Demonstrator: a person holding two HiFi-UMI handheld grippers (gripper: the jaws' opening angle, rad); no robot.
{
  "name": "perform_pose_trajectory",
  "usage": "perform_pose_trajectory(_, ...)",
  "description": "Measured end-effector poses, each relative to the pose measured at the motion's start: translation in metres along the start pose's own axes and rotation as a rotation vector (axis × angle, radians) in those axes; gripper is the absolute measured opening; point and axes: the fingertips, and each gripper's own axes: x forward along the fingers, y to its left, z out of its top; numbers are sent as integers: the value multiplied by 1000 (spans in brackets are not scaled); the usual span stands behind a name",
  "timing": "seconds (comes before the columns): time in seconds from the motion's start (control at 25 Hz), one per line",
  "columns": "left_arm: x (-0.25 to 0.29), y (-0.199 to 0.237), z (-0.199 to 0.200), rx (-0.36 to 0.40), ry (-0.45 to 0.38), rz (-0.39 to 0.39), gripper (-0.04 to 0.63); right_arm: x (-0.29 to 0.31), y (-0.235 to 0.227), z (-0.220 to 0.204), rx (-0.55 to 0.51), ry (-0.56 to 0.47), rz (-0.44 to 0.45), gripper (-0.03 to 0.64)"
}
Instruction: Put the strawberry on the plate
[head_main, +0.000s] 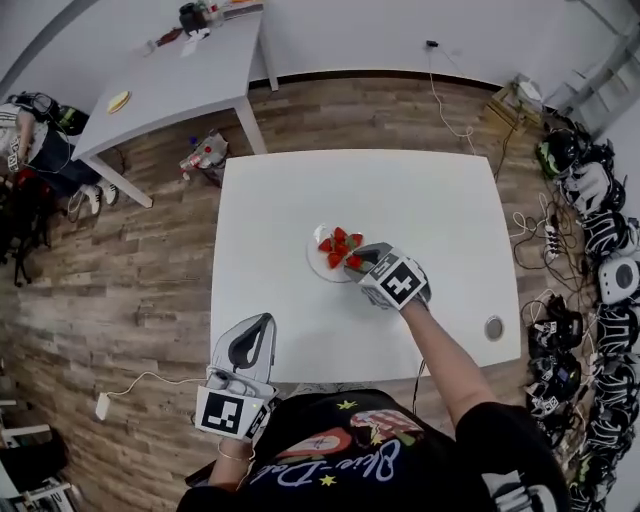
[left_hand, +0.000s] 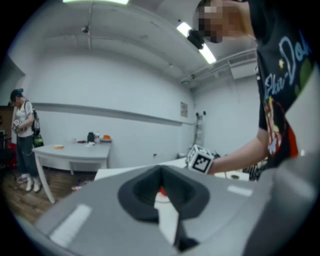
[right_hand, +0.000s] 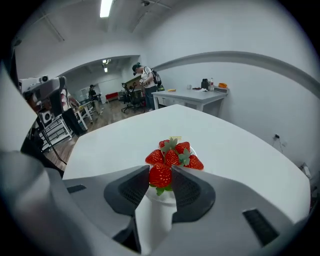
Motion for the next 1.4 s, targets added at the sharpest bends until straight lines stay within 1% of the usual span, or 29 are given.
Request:
perform_pose_trajectory(0.16,-9,12,-2,0,3,35,-3,18,-5,-6,-3,49,-22,144)
perform_pose_trajectory(0.24,-13,20,-6,-1,10,61,-3,24,-7,-7,12,54,-27,144)
perform_pose_trajectory(0.36,-18,31,-4,-5,8,90,-3,28,-7,-2,5,32,-37,144)
perform_pose_trajectory(0.6,-19,31,0,-21,-2,85,-3,24,-5,0,39,-38,-53,146)
perform_pose_trajectory(0.72,-20,30,-3,-22,-2,77,-3,9,-1,11,35,-113,-82,147)
perform_pose_trajectory(0.8,-17,29,-3,-23,-6,72,-3,-15,-2,22,58,-216,-130,147)
perform_pose_trajectory(0.88,-13,28,-3,-15,-4,68,-3,-45,-1,33,125,-361,-156,147)
perform_pose_trajectory(0.96,-10,28,-2,4,1,68,-3,-72,6,38,214,-484,-135,143)
perform_pose_trajectory(1.0,-9,28,-2,14,0,68,-3,-82,10,37,245,-516,-126,108)
perform_pose_trajectory(1.04,-7,29,-1,21,-3,69,-3,-90,15,34,259,-531,-124,31)
perform_pose_trajectory(1.16,-3,33,1,19,-15,67,-3,-103,26,24,258,-529,-147,18)
perform_pose_trajectory(1.24,0,34,1,22,-11,59,-3,-108,32,19,279,-534,-149,17)
perform_pose_trajectory(1.4,10,25,-3,83,38,3,-3,-114,38,16,290,-538,-148,17)
